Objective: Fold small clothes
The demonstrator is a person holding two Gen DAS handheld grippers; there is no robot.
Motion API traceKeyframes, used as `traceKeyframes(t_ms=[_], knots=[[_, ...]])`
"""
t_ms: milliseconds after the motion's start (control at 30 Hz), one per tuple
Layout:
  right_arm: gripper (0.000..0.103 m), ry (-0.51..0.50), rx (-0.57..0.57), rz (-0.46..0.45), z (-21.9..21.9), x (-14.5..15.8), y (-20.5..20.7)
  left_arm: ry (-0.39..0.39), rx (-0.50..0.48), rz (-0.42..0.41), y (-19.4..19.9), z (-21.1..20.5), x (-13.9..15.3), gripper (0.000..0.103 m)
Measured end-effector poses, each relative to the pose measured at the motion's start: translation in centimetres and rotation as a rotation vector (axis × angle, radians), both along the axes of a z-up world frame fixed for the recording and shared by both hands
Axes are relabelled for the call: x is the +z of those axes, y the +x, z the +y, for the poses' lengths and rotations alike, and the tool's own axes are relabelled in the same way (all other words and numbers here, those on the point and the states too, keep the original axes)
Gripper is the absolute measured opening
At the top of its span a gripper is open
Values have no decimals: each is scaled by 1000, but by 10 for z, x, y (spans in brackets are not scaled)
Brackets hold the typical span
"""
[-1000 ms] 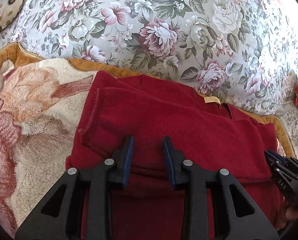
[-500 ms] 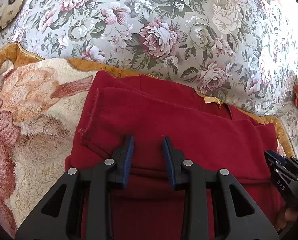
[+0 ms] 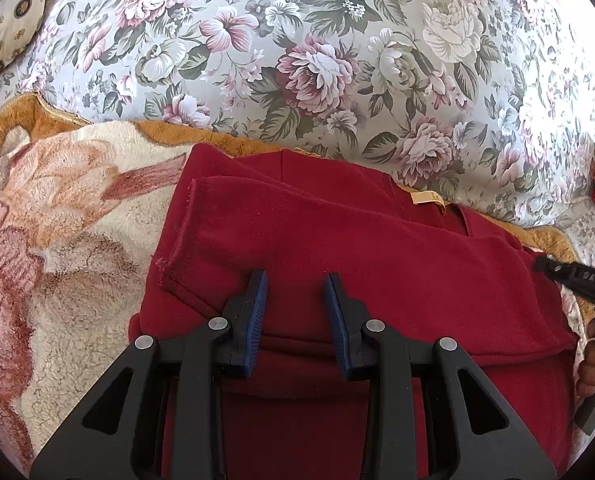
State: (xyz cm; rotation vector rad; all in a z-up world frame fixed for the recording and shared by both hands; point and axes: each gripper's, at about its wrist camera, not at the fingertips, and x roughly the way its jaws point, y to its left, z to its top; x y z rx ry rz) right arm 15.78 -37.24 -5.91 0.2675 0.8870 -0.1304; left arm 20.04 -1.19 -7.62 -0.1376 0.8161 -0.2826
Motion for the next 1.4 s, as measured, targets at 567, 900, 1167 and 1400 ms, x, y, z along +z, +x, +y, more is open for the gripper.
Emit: traceKeyframes(t_ms=[567, 900, 1167, 1400], knots=[[27, -161, 252, -59, 85, 37, -52, -26, -3, 6, 2, 3, 0, 29], [39, -112, 164, 63, 72, 21, -68, -36, -10, 14, -3, 7, 4, 29], [71, -80, -215, -354, 22, 119, -189, -2, -113, 52, -47, 22, 40, 29], [66, -189, -22, -196, 53, 93, -213, 86, -180, -41, -139, 77, 78, 76]])
